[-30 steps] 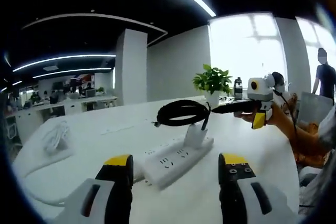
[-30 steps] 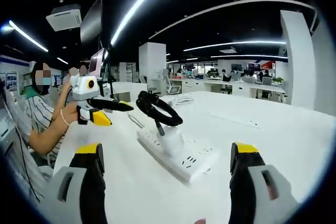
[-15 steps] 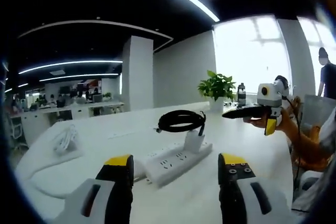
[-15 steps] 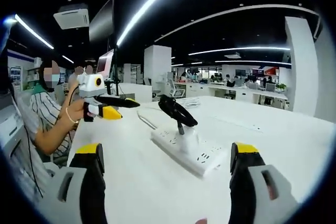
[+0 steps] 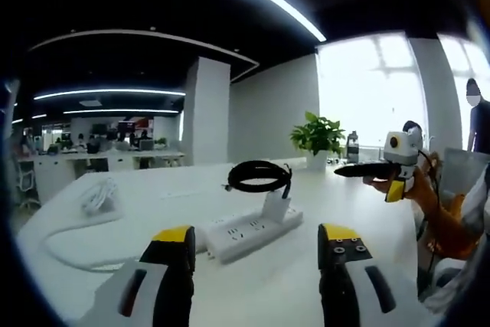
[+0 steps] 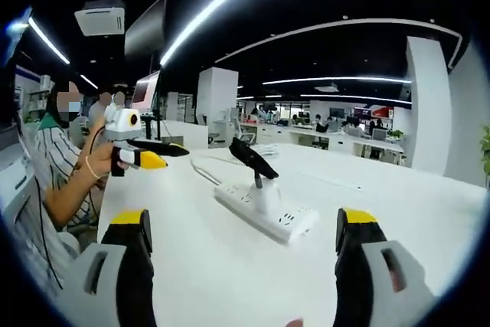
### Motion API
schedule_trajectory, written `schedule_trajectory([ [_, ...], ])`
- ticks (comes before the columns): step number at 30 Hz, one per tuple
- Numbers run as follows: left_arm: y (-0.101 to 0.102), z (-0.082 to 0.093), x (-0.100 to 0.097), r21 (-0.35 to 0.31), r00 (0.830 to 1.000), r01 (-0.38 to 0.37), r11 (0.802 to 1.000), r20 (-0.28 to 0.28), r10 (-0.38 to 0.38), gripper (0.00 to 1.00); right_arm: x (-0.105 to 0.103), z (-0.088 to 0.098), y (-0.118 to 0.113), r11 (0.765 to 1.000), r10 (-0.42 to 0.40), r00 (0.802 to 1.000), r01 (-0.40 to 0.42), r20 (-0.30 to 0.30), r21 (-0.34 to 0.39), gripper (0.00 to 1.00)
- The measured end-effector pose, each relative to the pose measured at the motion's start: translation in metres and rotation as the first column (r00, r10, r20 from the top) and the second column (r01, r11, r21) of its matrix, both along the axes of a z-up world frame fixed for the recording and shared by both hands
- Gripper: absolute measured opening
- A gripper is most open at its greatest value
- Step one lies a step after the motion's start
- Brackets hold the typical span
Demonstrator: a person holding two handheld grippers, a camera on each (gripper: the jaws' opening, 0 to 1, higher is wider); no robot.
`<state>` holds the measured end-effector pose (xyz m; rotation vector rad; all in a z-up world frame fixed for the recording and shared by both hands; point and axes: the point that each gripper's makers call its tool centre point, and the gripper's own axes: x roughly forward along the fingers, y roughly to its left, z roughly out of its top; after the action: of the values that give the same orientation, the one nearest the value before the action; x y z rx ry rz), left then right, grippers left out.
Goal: Straighten the power strip on the desk, plug the charger into it
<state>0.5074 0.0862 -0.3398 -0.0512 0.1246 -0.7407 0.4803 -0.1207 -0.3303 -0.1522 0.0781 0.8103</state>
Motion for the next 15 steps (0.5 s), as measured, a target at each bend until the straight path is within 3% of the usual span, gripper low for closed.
schedule_trajectory([
  [6,0.011,-0.006,-0.009,-0.011,1.0,-0.03,0.999,-0.008,0.03,0.65,-0.007,-0.005,-0.007,0.999,-0.03,0.999,0.031,-0.011,0.032,1.0],
  [11,0.025,-0.012,-0.015,0.056,0.996,-0.088,0.995,0.0,0.088,0.65,-0.015,-0.006,-0.016,0.996,-0.069,0.998,0.069,-0.005,0.061,0.99],
  [15,0.032,-0.013,-0.026,0.041,0.992,-0.123,0.992,0.008,0.122,0.65,-0.021,-0.017,-0.027,0.991,-0.13,0.991,0.13,-0.015,0.038,0.98],
])
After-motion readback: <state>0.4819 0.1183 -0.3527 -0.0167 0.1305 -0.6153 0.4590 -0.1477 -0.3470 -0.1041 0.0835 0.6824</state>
